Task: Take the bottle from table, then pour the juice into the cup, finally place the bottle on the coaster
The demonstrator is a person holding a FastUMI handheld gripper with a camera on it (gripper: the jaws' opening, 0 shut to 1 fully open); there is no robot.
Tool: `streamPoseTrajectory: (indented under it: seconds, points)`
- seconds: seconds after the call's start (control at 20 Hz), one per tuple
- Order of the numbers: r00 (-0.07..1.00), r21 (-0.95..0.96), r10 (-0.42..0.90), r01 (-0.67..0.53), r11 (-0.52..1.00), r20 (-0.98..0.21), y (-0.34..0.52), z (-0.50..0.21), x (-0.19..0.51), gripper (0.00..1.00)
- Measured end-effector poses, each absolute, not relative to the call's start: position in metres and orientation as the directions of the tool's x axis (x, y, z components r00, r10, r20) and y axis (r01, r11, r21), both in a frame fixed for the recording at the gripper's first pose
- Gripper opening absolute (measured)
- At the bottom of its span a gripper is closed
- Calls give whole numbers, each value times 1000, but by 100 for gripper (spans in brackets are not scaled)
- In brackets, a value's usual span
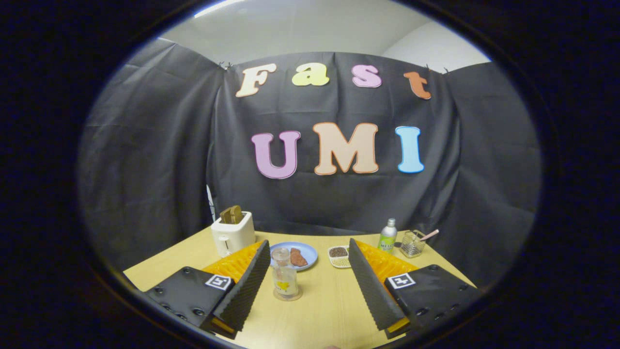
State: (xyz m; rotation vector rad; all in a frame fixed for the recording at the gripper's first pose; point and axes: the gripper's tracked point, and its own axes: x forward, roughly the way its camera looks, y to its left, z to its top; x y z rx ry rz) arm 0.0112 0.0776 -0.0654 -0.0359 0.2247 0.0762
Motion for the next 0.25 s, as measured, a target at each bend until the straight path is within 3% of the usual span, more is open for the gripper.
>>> streamPoseTrajectory:
  seconds: [0.25]
  points:
    - [985, -5, 34, -35, 999, -169, 63, -45, 3, 100]
